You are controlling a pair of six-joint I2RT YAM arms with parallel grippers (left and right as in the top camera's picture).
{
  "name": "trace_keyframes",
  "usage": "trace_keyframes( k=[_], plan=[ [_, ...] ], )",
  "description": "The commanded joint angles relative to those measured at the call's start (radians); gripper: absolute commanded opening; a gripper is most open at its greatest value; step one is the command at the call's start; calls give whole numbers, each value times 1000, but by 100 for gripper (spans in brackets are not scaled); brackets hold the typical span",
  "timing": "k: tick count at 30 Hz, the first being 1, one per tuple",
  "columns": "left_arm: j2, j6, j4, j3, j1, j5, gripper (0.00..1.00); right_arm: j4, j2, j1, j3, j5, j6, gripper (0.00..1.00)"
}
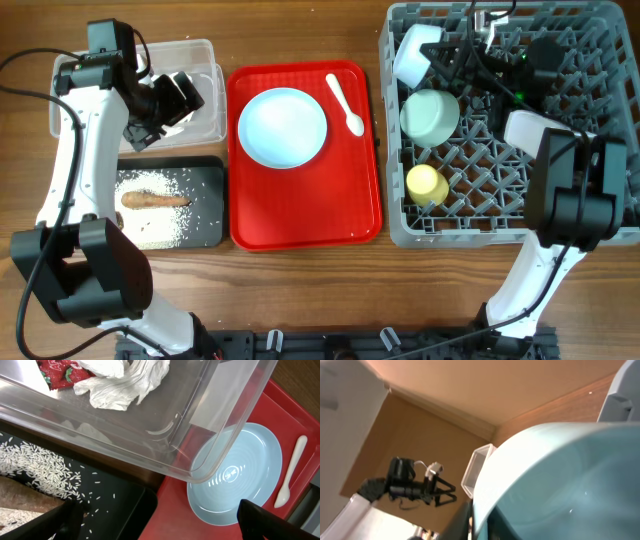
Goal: Sort waste into correct bins and load items into the dishwasher rack
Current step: 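Place the light-blue bowl in the rack's back row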
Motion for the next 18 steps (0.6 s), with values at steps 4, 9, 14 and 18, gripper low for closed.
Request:
trace_keyframes(
  k=[4,9,14,18],
  plan=[
    [-7,-12,3,-1,4,-6,100,244,29,-108,10,-204,152,43],
    [-7,-12,3,-1,4,-6,100,621,29,-211,11,-276,499,45],
    [-7,-12,3,-1,4,-6,100,622,29,-222,11,-328,499,45],
    [-7,-12,3,-1,4,-6,100,687,9,-222,72,-326,597,43]
  ],
)
